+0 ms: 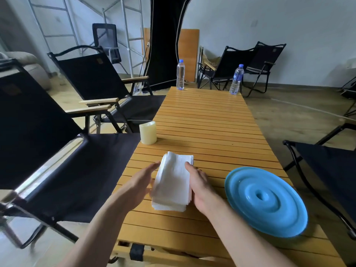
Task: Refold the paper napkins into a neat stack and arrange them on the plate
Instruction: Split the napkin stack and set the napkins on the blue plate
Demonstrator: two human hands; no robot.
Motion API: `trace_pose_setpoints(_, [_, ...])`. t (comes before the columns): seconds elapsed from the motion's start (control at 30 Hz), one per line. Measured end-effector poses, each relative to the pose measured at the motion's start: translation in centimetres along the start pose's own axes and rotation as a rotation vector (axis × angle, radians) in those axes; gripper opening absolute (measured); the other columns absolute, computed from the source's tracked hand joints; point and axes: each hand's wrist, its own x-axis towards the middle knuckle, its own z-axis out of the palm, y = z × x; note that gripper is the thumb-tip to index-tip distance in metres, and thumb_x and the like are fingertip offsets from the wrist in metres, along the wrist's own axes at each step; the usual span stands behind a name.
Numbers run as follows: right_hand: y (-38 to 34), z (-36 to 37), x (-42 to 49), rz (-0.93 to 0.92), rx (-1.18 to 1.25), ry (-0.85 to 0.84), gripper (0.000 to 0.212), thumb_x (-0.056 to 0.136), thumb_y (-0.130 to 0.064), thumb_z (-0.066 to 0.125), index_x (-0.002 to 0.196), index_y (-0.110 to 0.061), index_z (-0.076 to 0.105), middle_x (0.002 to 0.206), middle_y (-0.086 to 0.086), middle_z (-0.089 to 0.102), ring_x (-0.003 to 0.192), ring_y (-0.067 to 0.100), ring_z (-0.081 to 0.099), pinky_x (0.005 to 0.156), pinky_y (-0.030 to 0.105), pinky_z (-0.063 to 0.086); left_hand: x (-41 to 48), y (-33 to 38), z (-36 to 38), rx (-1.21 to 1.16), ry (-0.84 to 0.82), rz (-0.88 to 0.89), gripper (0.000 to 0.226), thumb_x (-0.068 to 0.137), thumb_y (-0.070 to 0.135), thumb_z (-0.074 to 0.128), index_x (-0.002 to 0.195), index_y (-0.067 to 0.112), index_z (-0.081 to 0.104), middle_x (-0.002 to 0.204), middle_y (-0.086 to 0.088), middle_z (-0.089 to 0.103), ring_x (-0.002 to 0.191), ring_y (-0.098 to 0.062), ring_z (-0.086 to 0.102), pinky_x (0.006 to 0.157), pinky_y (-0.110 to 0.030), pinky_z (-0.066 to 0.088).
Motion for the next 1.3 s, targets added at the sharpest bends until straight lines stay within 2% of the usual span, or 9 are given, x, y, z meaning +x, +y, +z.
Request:
trace_pose_setpoints(0.13, [0.4,-0.3,0.4,0.045,-0.084,-0.031,0.048,0.083,-0.032,0.074,0.123,-0.010,0.059,0.109,0.016,0.071,0.101,0.033,0.069,0.083,0.042,0.056,0.3,0.5,0.3,0.176,0.044,-0.049,0.036,0.082,0.029,0.077,0.102,0.001,0.066,0.098,-0.011,0.067,0.086,-0.024,0.062,0.077,-0.035,0.046])
trace_pose_setpoints(0.3, [0.2,-0.1,0.2,0.031,-0.048,-0.046,0.051,0.074,0.000,0.079,0.117,0.001,0.052,0.109,0.025,0.068,0.101,0.038,0.069,0.091,0.054,0.056,0.3,0.2,0.5,0.199,0.101,-0.043,0.034,0.064,0.013,0.078,0.085,-0.001,0.055,0.081,-0.018,0.062,0.070,-0.032,0.060,0.058,-0.029,0.044])
trace_pose_setpoints(0.43, [-0.1,-0.7,-0.4,0.032,-0.040,-0.173,0.054,0.065,0.011,0.078,0.116,0.007,0.062,0.111,0.028,0.070,0.109,0.043,0.065,0.098,0.056,0.051,-0.8,-0.1,-0.2,0.108,-0.089,0.104,0.037,0.054,0.006,0.067,0.087,-0.012,0.067,0.088,-0.026,0.068,0.078,-0.036,0.066,0.070,-0.037,0.053])
trace_pose_setpoints(0.6, [-0.9,-0.9,-1.4,-0.278,-0.244,-0.295,0.053,0.054,-0.007,0.080,0.106,-0.010,0.072,0.099,0.008,0.077,0.100,0.030,0.070,0.088,0.040,0.058,-1.1,-0.5,-0.3,0.119,-0.159,0.435,0.064,0.057,-0.001,0.065,0.120,0.001,0.058,0.108,-0.027,0.066,0.097,-0.042,0.066,0.080,-0.050,0.058])
trace_pose_setpoints(0.73, [-1.5,-1.3,-1.2,-0.597,-0.258,-0.315,0.073,0.062,-0.009,0.087,0.128,-0.026,0.058,0.114,-0.002,0.072,0.106,0.018,0.068,0.082,0.031,0.058,-0.9,-0.5,-0.3,0.135,-0.075,0.704,0.085,0.057,0.013,0.074,0.132,0.031,0.038,0.117,0.011,0.064,0.108,-0.012,0.064,0.078,-0.026,0.058])
trace_pose_setpoints(0.8, [-1.8,-1.5,-1.0,-0.673,-0.226,-0.348,0.081,0.067,-0.006,0.089,0.136,-0.025,0.051,0.123,-0.001,0.069,0.113,0.019,0.065,0.086,0.034,0.058,-0.8,-0.9,-0.2,0.144,-0.087,0.738,0.093,0.060,0.017,0.076,0.140,0.030,0.031,0.127,0.010,0.060,0.117,-0.014,0.061,0.085,-0.029,0.058])
trace_pose_setpoints(0.97, [-0.6,-1.6,-0.8,-0.628,-0.265,-0.431,0.082,0.066,-0.013,0.090,0.137,-0.010,0.050,0.126,0.011,0.066,0.118,0.029,0.062,0.097,0.051,0.054,-0.6,-2.5,0.2,0.219,-0.119,0.731,0.101,0.060,0.017,0.088,0.141,0.036,0.032,0.129,0.009,0.057,0.121,-0.020,0.059,0.085,-0.036,0.059])
trace_pose_setpoints(1.1, [0.3,-1.4,-1.2,-0.629,-0.278,-0.458,0.080,0.070,-0.024,0.088,0.140,-0.015,0.049,0.127,0.005,0.066,0.119,0.024,0.063,0.092,0.039,0.056,-0.5,-2.8,1.3,0.213,-0.041,0.801,0.103,0.060,0.028,0.089,0.145,0.020,0.032,0.130,-0.007,0.055,0.120,-0.032,0.059,0.083,-0.049,0.060])
trace_pose_setpoints(1.3, [0.3,-1.3,-1.9,-0.670,-0.287,-0.449,0.093,0.068,-0.029,0.087,0.145,-0.013,0.040,0.134,0.004,0.062,0.125,0.022,0.058,0.097,0.040,0.054,-0.3,-3.3,0.8,0.202,-0.042,0.848,0.098,0.062,0.035,0.084,0.141,0.006,0.035,0.128,-0.010,0.058,0.119,-0.033,0.060,0.091,-0.046,0.057])
